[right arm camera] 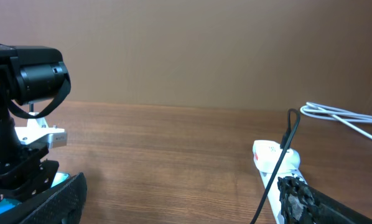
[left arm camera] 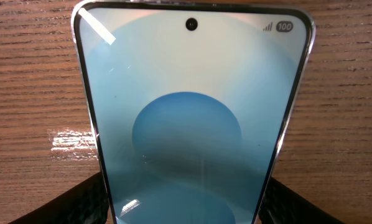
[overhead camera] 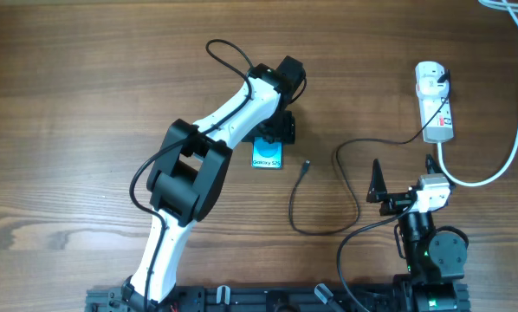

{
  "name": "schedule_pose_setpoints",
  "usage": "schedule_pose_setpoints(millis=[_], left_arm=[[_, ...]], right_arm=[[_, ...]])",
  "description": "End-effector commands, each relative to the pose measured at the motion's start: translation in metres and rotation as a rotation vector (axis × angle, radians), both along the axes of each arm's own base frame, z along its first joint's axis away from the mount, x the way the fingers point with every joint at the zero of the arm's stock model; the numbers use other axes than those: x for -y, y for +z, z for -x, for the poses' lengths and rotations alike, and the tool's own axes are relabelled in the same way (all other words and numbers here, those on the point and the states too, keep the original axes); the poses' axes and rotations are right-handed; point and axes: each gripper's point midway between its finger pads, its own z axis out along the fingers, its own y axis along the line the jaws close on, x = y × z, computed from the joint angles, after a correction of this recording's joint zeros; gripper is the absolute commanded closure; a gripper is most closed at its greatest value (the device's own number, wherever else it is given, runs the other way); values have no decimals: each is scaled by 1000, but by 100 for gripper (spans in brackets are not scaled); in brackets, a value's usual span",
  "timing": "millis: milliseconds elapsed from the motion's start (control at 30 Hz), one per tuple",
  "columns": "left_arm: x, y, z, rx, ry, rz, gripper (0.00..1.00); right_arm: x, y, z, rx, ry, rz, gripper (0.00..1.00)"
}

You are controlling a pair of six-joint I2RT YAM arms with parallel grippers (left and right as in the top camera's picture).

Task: Plug charger to phone and switch on socket
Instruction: 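Close the left gripper on the phone's sides, then lift the phone with the left gripper and raise it upright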

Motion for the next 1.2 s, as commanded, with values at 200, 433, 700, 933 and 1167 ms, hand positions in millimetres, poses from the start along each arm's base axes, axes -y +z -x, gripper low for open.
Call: schedule_pose_setpoints(millis=[200,433,700,933,1167], left_arm=[[-3,14,10,-20,-4,0,23],[-2,18,21,-64,-3,13,23],[5,59,18,-47,26,156,25],[16,97,27,-179,98,424,25],[29,140,26,-354,183,786,29]], right_arm=[[1,3,0,12,-10,-3,0],[1,3,0,12,-10,-3,0],[1,3,0,12,-10,-3,0],[1,3,0,12,-10,-3,0],[1,3,0,12,-10,-2,0]])
